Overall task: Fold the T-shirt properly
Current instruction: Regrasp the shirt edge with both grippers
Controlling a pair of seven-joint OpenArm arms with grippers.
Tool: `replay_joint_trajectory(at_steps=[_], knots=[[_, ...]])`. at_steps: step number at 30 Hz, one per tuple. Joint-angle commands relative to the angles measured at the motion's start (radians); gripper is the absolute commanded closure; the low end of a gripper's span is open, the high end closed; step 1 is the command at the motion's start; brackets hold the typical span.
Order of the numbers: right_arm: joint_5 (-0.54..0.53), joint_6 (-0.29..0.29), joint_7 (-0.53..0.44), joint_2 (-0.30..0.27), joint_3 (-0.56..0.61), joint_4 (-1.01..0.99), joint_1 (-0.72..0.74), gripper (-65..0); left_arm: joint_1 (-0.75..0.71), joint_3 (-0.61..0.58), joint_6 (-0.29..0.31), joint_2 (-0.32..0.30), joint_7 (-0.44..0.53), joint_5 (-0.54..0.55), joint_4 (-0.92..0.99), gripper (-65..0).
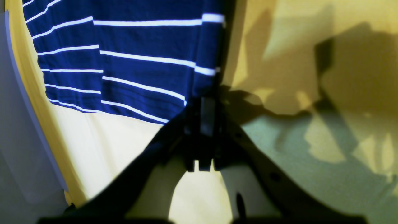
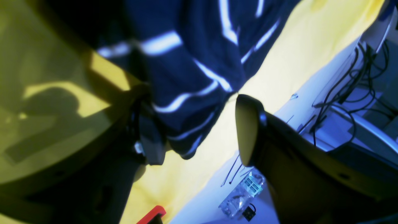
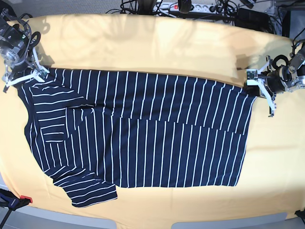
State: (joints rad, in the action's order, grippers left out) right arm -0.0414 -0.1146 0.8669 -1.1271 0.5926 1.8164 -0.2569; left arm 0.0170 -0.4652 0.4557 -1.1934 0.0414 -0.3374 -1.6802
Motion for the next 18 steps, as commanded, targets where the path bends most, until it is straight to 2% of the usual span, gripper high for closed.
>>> replay_joint_trajectory(at_steps=[1,3,4,6,11,15,18], knots=[[-0.011,-0.008,0.007,-0.014,-0.004,-0.006,0.002,-35.2,0.017,0.012,-0.011,-0.026,0.003,0.005,-0.008,0.0],[-0.011,-0.009,0.007,-0.014,-0.004,-0.006,0.002,-29.2,0.017,0.012,-0.011,-0.026,0.003,0.005,-0.008,0.0],[-0.010,-0.009,0.007,-0.014,-0.004,-0.006,0.002,-22.2,0.017,0.012,-0.011,-0.027,0.003,0.005,-0.008,0.0],[-0.006,-0.008,0.010,-0.015,-0.004,-0.006,0.002,-0.4,0.017,0.012,-0.008,-0.032,0.003,0.005,-0.010,0.0],[-0.010,0.019,0.019,-0.026,-0.005,0.005,0.002,0.0,0.016,0.012,0.000,-0.090,0.003,0.008,-0.070,0.0],[-0.033,0.022,0.019,-0.086,-0.005,0.074,-0.019,0.0,0.016,0.012,0.025,-0.148,0.004,0.067,-0.117,0.0],[-0.033,0.023,0.019,-0.135,-0.005,0.166,-0.066,0.0,0.011,0.012,0.085,-0.175,0.004,0.089,-0.147,0.0]])
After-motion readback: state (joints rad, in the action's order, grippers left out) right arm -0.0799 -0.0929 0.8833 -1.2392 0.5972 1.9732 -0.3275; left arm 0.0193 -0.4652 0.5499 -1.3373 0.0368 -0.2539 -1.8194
